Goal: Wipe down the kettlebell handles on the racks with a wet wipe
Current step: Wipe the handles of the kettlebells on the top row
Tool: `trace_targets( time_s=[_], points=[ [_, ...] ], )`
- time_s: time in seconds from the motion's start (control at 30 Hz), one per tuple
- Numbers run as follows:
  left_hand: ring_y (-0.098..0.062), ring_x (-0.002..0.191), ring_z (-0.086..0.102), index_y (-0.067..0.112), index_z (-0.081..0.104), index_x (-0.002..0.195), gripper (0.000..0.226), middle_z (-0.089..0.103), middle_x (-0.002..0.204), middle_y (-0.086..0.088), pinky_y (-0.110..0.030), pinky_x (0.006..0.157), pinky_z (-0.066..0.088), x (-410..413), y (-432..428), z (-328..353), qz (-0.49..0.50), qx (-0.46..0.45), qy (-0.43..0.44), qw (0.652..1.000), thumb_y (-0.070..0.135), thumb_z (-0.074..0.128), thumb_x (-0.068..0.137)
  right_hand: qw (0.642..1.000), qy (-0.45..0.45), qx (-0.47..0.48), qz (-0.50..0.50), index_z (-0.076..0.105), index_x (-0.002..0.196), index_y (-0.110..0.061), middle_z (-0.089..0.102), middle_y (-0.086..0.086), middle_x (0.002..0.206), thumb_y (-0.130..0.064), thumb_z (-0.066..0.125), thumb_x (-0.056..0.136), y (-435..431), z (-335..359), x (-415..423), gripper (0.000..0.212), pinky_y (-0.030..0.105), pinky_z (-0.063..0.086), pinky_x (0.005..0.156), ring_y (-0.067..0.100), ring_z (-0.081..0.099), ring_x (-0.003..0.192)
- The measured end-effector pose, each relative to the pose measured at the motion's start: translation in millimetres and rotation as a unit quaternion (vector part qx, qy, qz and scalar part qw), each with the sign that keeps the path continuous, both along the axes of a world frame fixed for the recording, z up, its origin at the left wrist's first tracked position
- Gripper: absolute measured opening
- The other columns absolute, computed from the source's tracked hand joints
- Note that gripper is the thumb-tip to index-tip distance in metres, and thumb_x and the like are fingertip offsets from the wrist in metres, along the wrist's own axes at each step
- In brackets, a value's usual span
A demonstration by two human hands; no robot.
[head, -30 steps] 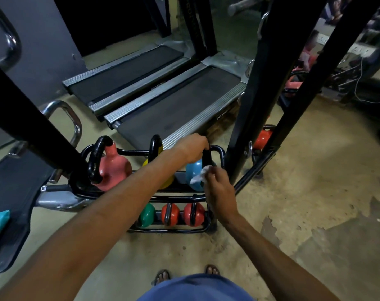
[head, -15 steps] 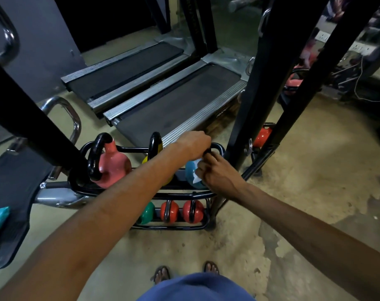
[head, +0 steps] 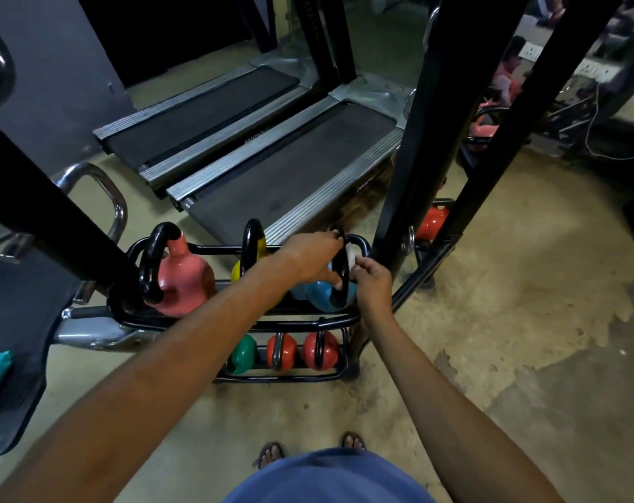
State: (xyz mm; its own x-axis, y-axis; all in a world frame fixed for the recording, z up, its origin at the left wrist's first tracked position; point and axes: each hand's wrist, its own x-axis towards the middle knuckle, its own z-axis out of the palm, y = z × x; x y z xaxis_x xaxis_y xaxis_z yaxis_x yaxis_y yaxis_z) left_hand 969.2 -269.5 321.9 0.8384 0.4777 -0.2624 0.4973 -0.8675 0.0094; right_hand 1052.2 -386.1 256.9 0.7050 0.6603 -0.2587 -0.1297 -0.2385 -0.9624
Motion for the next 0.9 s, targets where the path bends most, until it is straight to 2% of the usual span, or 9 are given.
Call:
trace_targets(
  time_s=[0.1,0.2,0.27,0.4,0.47,0.53,0.67,0.77,0.9],
  points=[
    [-0.026,0.149,0.028,0.008,0.013,0.159,0.101,0.013,0.167,-0.013,-0.043,0.12,0.03,-13.2,-24.9,-20.0,0.02,0.034,-0.035,0.999,0.048,0.071,0.086,0.998,0.009,-0.006,0.064,0.072,0.085,-0.017,0.07,0.001,0.077,-0.01,0.047,0.105,-10.3,-3.2,-4.4,0.032,0.027,0.05,0.067,0.009,0.065,0.072],
    [-0.023,0.154,0.013,0.009,0.008,0.16,0.086,0.006,0.168,-0.011,-0.041,0.125,0.016,-29.8,-51.5,-36.4,0.016,0.063,-0.114,0.991,0.033,0.06,0.096,0.993,0.107,0.003,0.041,0.075,0.093,-0.006,0.076,0.019,0.096,-0.011,0.047,0.104,2.8,-4.1,7.7,0.031,0.04,0.054,0.087,0.03,0.071,0.092],
    [-0.022,0.154,0.008,0.012,0.009,0.159,0.074,0.004,0.168,-0.009,-0.041,0.126,0.01,-41.0,-70.3,-49.1,-0.009,0.071,-0.143,0.987,0.024,0.052,0.1,0.991,0.136,0.016,0.006,0.074,0.094,0.0,0.074,0.026,0.098,-0.008,0.047,0.103,13.2,1.0,9.9,0.029,0.038,0.053,0.088,0.03,0.069,0.09],
    [-0.022,0.155,0.0,0.01,0.011,0.159,0.067,0.0,0.168,-0.012,-0.039,0.125,0.001,-62.9,-100.8,-68.0,-0.021,0.065,-0.152,0.986,0.015,0.046,0.101,0.986,0.165,0.013,0.021,0.072,0.088,-0.007,0.074,0.01,0.083,-0.008,0.046,0.105,5.8,-8.9,2.9,0.031,0.033,0.053,0.075,0.025,0.069,0.083],
    [-0.022,0.155,-0.001,0.009,0.009,0.16,0.073,-0.002,0.168,-0.012,-0.04,0.126,0.005,-70.0,-109.0,-71.7,-0.022,0.052,-0.15,0.987,0.016,0.05,0.099,0.996,0.079,0.017,0.033,0.072,0.086,-0.011,0.074,0.006,0.082,-0.011,0.052,0.103,4.1,-10.4,7.1,0.026,0.035,0.053,0.077,0.021,0.069,0.08],
    [-0.021,0.155,-0.001,0.009,0.007,0.16,0.081,-0.005,0.168,-0.011,-0.039,0.126,0.006,-73.6,-112.8,-73.9,-0.016,0.037,-0.154,0.987,0.021,0.056,0.097,0.989,-0.135,0.008,0.055,0.074,0.093,-0.017,0.072,-0.004,0.088,-0.015,0.059,0.1,-0.1,-9.1,8.9,0.016,0.029,0.052,0.081,0.01,0.066,0.084],
    [-0.023,0.155,0.003,0.011,0.006,0.16,0.085,0.0,0.167,-0.013,-0.039,0.124,0.0,-72.5,-115.2,-76.5,-0.015,0.042,-0.147,0.988,0.026,0.06,0.096,0.867,-0.472,0.054,0.153,0.071,0.118,-0.007,0.064,0.003,0.119,-0.005,0.064,0.095,-16.6,-5.1,9.0,0.024,0.021,0.051,0.097,0.012,0.06,0.111],
    [-0.027,0.155,0.008,0.007,0.012,0.159,0.081,0.008,0.166,-0.017,-0.042,0.126,0.005,-71.4,-116.4,-74.5,-0.022,0.058,-0.132,0.989,0.024,0.06,0.096,0.713,-0.632,0.023,0.302,0.071,0.117,-0.011,0.065,0.005,0.124,-0.015,0.063,0.094,-2.8,9.1,34.4,0.025,0.037,0.052,0.103,0.022,0.058,0.121],
    [-0.028,0.149,0.025,0.005,0.033,0.153,0.073,0.031,0.158,-0.017,-0.043,0.125,0.016,-70.7,-115.8,-66.7,-0.029,0.067,-0.137,0.988,0.019,0.067,0.09,0.483,-0.725,-0.045,0.49,0.071,0.1,-0.018,0.067,0.002,0.106,-0.024,0.058,0.094,25.6,35.1,36.2,0.016,0.056,0.028,0.121,0.024,0.06,0.113]
  ],
)
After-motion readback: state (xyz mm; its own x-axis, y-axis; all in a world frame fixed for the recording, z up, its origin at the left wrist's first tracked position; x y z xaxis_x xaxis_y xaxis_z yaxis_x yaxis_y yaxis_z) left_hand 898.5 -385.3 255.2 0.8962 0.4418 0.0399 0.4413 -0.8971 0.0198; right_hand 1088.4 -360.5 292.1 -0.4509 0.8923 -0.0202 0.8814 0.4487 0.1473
